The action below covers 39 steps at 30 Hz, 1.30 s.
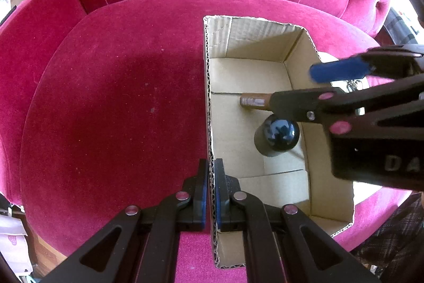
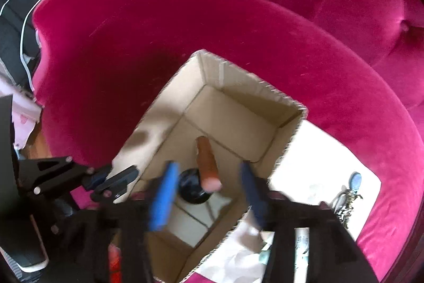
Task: Organize rigid objects
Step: 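Carry the brown tube with the right tool and release it into the box, then move the right tool back over the paper toward the light-blue bottle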
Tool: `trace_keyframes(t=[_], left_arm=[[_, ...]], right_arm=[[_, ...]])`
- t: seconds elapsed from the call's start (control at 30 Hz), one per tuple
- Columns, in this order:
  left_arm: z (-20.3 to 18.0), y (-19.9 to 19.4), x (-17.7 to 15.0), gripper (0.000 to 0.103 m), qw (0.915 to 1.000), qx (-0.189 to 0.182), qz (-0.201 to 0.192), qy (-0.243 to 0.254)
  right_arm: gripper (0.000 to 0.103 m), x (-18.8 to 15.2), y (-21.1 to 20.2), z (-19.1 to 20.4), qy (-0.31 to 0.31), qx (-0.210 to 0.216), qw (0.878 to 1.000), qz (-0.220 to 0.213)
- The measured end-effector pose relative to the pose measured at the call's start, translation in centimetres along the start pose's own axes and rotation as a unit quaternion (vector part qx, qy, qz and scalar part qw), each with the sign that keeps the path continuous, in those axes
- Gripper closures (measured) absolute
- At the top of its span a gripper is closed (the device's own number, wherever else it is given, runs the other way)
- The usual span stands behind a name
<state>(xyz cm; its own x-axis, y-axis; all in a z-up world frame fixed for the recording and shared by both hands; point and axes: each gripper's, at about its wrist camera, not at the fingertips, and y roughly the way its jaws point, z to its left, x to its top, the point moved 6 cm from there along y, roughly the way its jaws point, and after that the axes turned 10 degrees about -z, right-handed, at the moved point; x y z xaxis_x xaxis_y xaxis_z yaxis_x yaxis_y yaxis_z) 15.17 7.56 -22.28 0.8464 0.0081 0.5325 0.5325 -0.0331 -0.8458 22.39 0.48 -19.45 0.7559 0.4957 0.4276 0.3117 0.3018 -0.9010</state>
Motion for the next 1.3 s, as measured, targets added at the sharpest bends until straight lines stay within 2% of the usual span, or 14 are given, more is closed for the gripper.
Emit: trace_keyframes(t=[0.07, 0.1, 0.13, 0.2, 0.37, 0.47, 0.63, 1.0, 1.3], left_arm=[[0.0, 0.1, 0.0, 0.099, 1.0000, 0.000, 0.000, -0.001], [0.0, 0.1, 0.0, 0.099, 1.0000, -0.001, 0.000, 0.000], [0.0, 0.1, 0.0, 0.099, 1.0000, 0.000, 0.000, 0.001], [0.0, 0.1, 0.0, 0.099, 1.0000, -0.001, 0.000, -0.001], [0.0, -0.1, -0.1, 0.099, 1.0000, -0.001, 0.000, -0.002], [0.0, -0.2, -0.1, 0.099, 1.0000, -0.001, 0.000, -0.001], [0.0, -0.2, -0.1, 0.099, 1.0000, -0.002, -0.001, -0.001], [0.0, -0.2, -0.1, 0.099, 1.0000, -0.001, -0.001, -0.001], [0.0, -0.4, 0.0, 0.099, 1.0000, -0.002, -0.001, 0.000]], right_arm=[[0.031, 0.1, -0.6, -0.4, 0.007, 0.003, 1.000, -0.010], [0.022, 0.2, -0.8, -0.4, 0.008, 0.005, 1.000, -0.013], [0.009, 0.2, -1.0, -0.5, 0.005, 0.002, 1.000, -0.015], [0.001, 0.6, -1.3, -0.6, -0.008, -0.022, 0.999, -0.022], [0.000, 0.7, -1.8, -1.1, -0.010, -0.041, 0.999, -0.027], [0.000, 0.8, -2.0, -1.6, 0.004, -0.032, 0.999, -0.026], [0.000, 0.6, -2.7, -3.7, 0.019, -0.045, 0.998, -0.031], [0.000, -1.6, -4.6, -9.1, 0.068, -0.078, 0.994, -0.032], [0.000, -3.4, -6.0, -11.6, 0.094, -0.101, 0.990, -0.026]])
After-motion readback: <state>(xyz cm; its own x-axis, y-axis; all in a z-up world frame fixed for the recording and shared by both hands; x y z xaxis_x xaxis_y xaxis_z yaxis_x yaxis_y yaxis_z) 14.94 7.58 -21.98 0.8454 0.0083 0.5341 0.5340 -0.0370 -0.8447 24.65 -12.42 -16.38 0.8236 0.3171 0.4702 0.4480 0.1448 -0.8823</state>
